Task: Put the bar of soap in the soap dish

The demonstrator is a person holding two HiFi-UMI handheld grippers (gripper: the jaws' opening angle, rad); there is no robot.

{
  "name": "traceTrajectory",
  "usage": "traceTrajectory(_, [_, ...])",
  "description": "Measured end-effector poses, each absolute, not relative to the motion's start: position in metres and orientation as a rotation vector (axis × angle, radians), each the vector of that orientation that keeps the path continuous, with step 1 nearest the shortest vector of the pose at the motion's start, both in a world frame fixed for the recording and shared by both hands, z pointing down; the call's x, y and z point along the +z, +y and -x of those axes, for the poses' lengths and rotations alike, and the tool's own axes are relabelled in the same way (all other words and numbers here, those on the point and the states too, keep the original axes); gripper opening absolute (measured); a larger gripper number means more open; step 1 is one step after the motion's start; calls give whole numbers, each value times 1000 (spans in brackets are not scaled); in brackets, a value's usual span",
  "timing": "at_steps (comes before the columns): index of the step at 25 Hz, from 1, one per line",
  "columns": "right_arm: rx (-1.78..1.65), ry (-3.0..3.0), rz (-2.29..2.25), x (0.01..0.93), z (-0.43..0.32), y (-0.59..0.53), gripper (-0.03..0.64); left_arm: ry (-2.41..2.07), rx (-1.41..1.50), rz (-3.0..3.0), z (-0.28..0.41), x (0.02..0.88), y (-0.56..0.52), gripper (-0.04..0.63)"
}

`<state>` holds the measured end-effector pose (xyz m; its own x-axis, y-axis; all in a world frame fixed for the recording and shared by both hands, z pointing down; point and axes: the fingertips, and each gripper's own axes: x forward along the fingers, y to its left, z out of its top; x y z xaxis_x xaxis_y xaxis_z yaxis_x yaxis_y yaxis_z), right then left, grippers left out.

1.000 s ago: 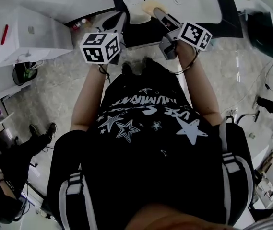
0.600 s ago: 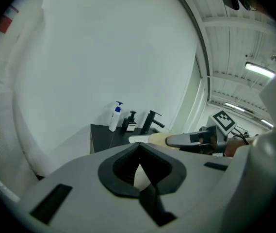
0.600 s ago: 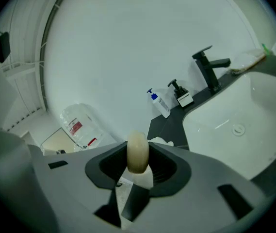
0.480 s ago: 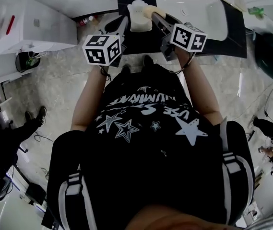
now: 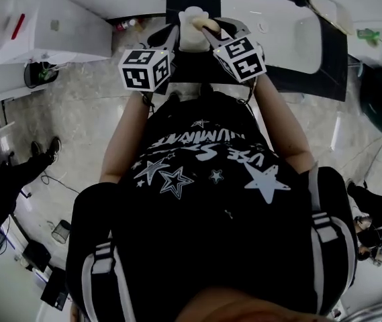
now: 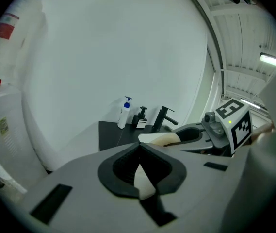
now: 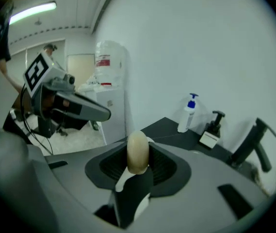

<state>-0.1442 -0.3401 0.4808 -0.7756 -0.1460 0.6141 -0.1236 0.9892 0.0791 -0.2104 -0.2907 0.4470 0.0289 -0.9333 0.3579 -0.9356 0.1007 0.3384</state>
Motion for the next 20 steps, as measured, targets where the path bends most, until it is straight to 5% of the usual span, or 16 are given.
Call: traceTrajectory(20, [-827,-2120,1,518,167,-336,129,-1917,64,-1734,212,469,-299,11])
